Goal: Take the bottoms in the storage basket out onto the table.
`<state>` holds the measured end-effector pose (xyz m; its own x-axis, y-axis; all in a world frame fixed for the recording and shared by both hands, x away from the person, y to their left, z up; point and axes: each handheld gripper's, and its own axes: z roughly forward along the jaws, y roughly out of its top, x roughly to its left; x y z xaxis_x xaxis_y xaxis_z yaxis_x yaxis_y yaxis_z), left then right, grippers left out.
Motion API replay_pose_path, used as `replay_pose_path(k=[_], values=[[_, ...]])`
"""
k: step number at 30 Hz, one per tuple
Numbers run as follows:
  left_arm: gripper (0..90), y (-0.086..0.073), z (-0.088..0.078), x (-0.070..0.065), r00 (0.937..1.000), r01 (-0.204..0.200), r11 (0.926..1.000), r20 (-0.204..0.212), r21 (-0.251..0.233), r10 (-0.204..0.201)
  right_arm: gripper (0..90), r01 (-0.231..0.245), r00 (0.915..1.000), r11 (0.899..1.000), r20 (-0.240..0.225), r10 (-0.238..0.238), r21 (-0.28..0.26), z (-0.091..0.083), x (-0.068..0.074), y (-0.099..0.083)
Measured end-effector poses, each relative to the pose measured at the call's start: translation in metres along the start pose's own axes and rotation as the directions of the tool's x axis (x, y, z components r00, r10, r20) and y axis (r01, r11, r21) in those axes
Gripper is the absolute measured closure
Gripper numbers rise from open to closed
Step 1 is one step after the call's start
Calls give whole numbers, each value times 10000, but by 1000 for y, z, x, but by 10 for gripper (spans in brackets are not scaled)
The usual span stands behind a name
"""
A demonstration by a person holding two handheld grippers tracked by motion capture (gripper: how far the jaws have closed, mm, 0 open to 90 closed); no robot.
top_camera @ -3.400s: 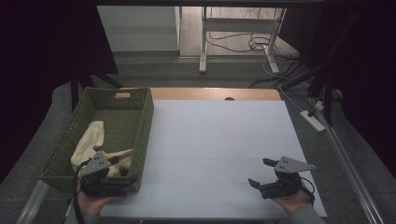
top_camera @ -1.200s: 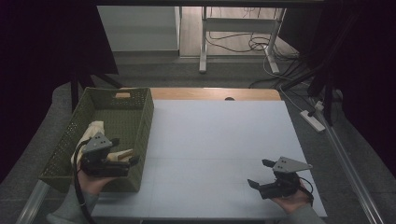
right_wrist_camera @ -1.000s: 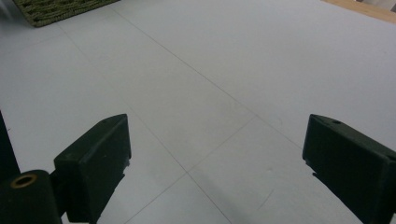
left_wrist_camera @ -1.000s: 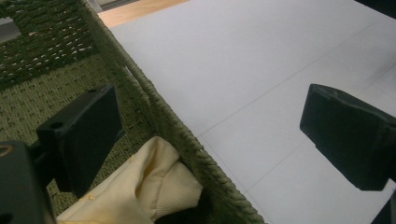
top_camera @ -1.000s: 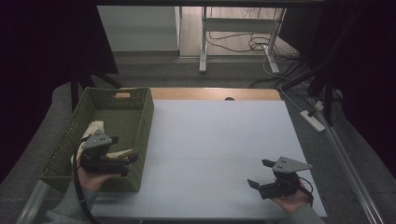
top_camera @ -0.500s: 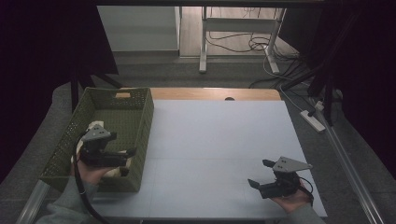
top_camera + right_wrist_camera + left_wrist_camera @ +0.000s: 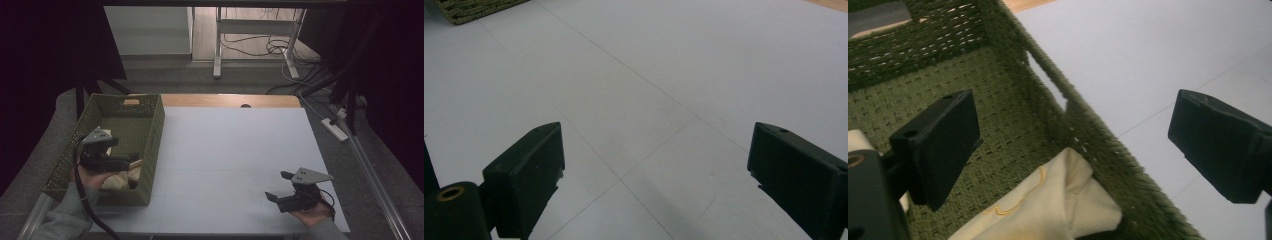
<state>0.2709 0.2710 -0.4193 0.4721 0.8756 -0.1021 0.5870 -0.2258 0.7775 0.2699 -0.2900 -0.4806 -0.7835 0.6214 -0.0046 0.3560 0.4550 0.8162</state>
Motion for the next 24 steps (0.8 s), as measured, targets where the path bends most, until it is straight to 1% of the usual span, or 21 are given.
replay_pose_path(k=[3, 12, 20, 24], values=[[68, 0, 1, 6, 9999, 114, 9999, -99, 40, -114, 85, 11, 10000, 10000, -27, -11, 36, 1, 0, 0], [70, -1, 4, 22, 9991, 288, 9990, -318, 328, -278, 85, 0, 10000, 10000, -20, 0, 54, 1, -1, -1], [73, -5, 8, 39, 9961, 641, 9963, -644, 580, -603, 86, 22, 10000, 9999, -44, -22, 157, 3, -1, -2], [72, -7, 8, 46, 9946, 715, 9947, -806, 745, -655, 85, 2, 10000, 9999, -99, 0, 166, 3, -1, -2]])
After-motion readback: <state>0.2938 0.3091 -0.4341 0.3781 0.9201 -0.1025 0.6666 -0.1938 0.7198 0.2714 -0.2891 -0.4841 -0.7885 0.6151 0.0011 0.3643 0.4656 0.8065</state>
